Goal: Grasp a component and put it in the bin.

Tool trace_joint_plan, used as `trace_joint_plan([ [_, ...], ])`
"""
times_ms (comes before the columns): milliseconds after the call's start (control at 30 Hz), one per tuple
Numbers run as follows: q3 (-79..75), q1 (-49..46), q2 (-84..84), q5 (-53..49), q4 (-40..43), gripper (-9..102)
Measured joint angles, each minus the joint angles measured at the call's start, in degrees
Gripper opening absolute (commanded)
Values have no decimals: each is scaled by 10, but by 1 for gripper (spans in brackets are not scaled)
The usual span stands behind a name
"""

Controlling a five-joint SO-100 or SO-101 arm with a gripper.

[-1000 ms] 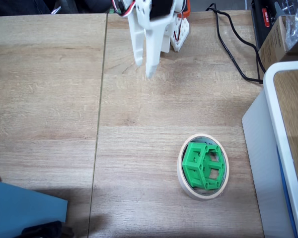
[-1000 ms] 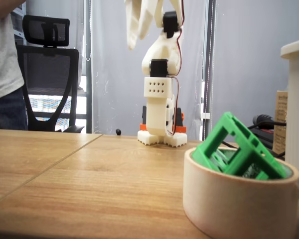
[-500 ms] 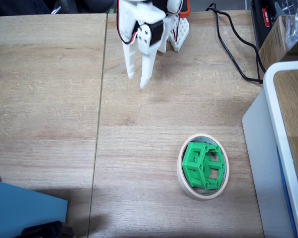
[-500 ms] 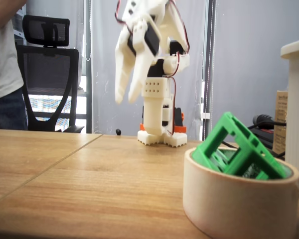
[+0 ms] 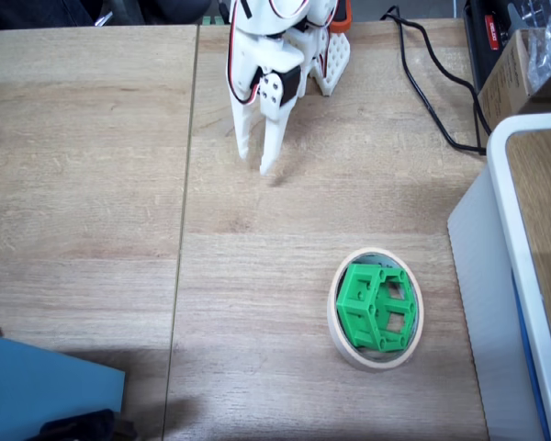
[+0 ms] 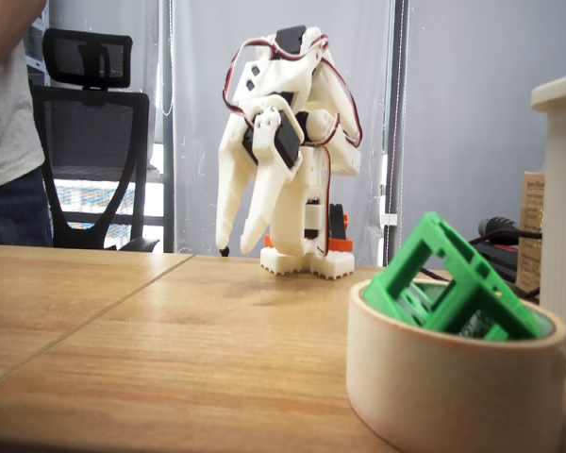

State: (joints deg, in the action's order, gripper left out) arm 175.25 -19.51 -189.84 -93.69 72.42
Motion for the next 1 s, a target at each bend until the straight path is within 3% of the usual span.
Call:
trace_joint_plan([
  [300, 22, 0, -18, 0, 2, 14],
  [633, 22, 0, -18, 0, 74, 14],
  [1000, 23, 0, -19, 0, 76, 14],
])
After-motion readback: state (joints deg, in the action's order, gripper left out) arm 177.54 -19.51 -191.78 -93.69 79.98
